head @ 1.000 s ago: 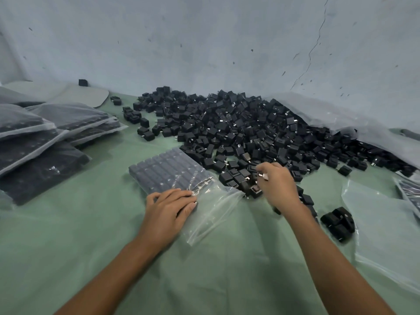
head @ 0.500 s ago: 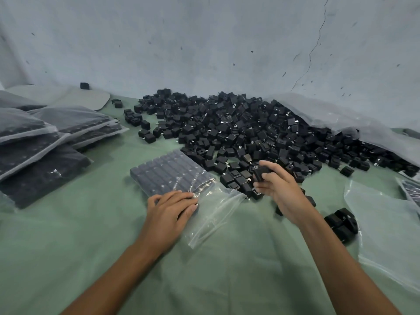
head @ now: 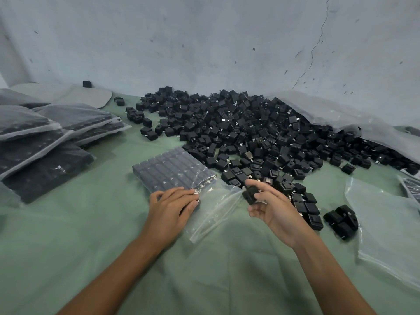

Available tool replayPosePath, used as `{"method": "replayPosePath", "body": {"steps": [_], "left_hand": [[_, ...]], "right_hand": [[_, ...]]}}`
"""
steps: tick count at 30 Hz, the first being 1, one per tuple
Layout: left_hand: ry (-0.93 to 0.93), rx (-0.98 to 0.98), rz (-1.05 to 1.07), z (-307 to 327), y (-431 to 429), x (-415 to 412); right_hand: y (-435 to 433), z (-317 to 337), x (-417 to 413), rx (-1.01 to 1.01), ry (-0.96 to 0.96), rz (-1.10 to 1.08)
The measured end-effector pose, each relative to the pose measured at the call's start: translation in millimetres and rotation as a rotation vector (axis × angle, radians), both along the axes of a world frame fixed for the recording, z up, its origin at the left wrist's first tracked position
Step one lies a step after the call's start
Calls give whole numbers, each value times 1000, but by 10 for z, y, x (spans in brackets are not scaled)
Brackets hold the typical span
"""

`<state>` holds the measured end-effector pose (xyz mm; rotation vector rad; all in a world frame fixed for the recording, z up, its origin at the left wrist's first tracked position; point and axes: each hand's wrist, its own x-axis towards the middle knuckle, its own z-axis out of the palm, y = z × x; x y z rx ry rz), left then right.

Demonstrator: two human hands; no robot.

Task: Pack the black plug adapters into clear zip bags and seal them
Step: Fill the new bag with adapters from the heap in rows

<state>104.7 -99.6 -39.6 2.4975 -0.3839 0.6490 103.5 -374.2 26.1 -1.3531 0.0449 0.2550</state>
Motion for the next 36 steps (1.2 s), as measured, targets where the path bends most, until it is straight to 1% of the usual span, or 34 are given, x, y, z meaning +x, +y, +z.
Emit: {"method": "replayPosePath", "body": {"steps": [3, 5, 6, 10, 12, 14, 18, 20, 22, 24, 26, 29, 33, 36], "left_hand": [[-9, 2, 1, 0, -6, -4], [-12, 8, 3, 5, -10, -3], [-11, 11, 3, 5, -9, -1], [0, 21, 12, 1, -5, -3], [-2, 30, 11, 3, -3, 3], [-6, 41, 7, 5, -3, 1], [-5, 40, -1, 12, -1, -4], [-11, 51, -11, 11, -6, -10], [-21, 73, -20, 15, -9, -18], [-28, 92, -28, 18, -9, -23], [-36, 98, -36, 18, -7, -28], [-57, 98, -67, 36, -18, -44], [-30, 39, -82, 126, -106, -118], [-5, 31, -93, 216, -300, -211]], "right_hand": [[67, -107, -93, -262, 43, 100], [179, -194, -155, -344, 56, 133], [249, -230, -175, -333, 63, 138], [586, -311, -162, -167, 93, 173], [743, -315, -104, -119, 111, 105], [860, -316, -36, -92, 86, 24], [1004, -343, 47, -15, 48, -50], [1048, -392, 73, -54, 4, -58], [1082, -433, 98, -203, -51, -70], [1096, -438, 98, -290, -111, -76], [1093, -437, 92, -273, -159, -13], [1056, -416, 108, -192, -149, 44], [1061, -436, 130, -159, -139, 19], [1059, -501, 146, -118, -42, -85]]}}
